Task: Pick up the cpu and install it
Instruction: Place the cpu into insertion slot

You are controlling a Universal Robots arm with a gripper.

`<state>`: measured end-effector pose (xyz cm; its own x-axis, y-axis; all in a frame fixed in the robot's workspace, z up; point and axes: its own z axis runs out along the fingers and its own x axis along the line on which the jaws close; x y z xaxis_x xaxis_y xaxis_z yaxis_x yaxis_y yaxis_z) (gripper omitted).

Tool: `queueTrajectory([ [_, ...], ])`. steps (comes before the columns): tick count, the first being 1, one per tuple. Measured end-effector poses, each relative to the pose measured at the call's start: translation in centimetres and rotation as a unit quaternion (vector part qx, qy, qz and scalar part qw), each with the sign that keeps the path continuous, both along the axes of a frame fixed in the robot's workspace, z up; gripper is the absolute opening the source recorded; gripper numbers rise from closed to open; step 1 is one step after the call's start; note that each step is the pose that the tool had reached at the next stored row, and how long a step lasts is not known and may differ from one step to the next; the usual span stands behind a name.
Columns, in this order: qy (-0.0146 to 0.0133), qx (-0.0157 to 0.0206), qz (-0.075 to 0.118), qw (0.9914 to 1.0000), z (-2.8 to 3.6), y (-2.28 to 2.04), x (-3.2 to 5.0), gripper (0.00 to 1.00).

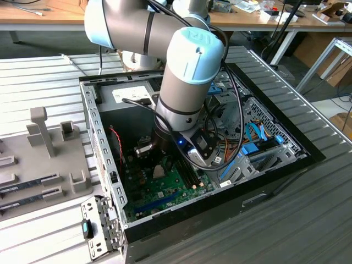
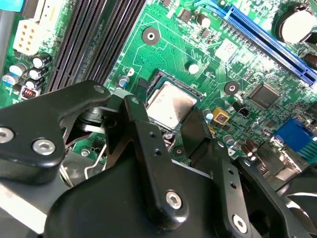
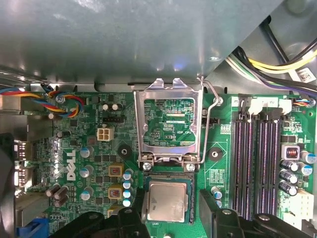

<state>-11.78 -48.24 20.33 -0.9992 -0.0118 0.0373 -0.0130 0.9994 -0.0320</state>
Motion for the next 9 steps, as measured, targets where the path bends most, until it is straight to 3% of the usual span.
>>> queueTrajectory([
  [7, 0.0001, 0.0, 0.0, 1.0, 0.0, 0.0, 0.0, 0.53],
  [8, 0.0, 0.0, 0.0, 1.0, 0.0, 0.0, 0.0, 0.4],
  [9, 0.0, -0.0001, 0.0, 1.0, 0.0, 0.0, 0.0, 0.4],
])
